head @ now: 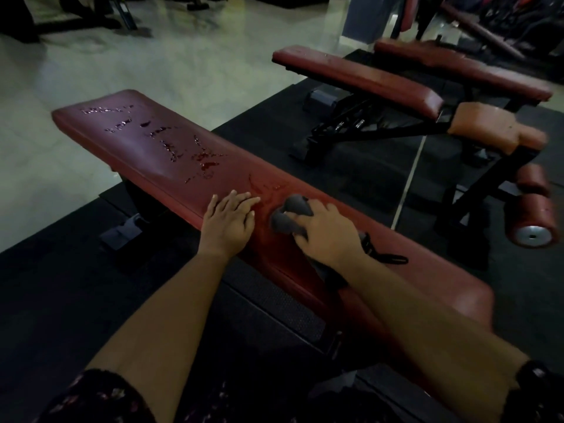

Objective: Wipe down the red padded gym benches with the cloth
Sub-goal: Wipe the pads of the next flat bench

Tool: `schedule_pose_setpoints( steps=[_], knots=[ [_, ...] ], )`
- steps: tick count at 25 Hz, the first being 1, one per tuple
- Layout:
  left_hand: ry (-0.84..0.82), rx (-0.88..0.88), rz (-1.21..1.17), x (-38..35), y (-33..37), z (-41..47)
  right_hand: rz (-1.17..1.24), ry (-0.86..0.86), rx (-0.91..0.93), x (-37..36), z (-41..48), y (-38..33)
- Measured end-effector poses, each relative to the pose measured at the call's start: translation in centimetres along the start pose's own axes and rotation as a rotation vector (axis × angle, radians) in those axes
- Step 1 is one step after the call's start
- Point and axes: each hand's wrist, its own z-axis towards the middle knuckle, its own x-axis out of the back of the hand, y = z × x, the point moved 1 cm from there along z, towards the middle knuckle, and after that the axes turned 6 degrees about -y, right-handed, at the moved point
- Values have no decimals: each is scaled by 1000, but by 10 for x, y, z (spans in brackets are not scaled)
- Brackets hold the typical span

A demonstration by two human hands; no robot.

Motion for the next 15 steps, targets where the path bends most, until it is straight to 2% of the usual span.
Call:
schedule_pose_setpoints(
  steps=[2,4,7,10,15],
  knots=[
    [0,-17,-66,5,-5,1,-37,31,98,-3,-27,-18],
    [83,5,-111,12,-16,4,-75,77,208,-7,-43,-36],
    [162,137,-65,21,-30,20,-65,38,342,-3,-18,-54],
    [189,224,-33,16,-31,28,47,-16,248,5,26,-54],
    [195,167,3,11,-40,27,145,17,-71,-1,65,-5]
  ],
)
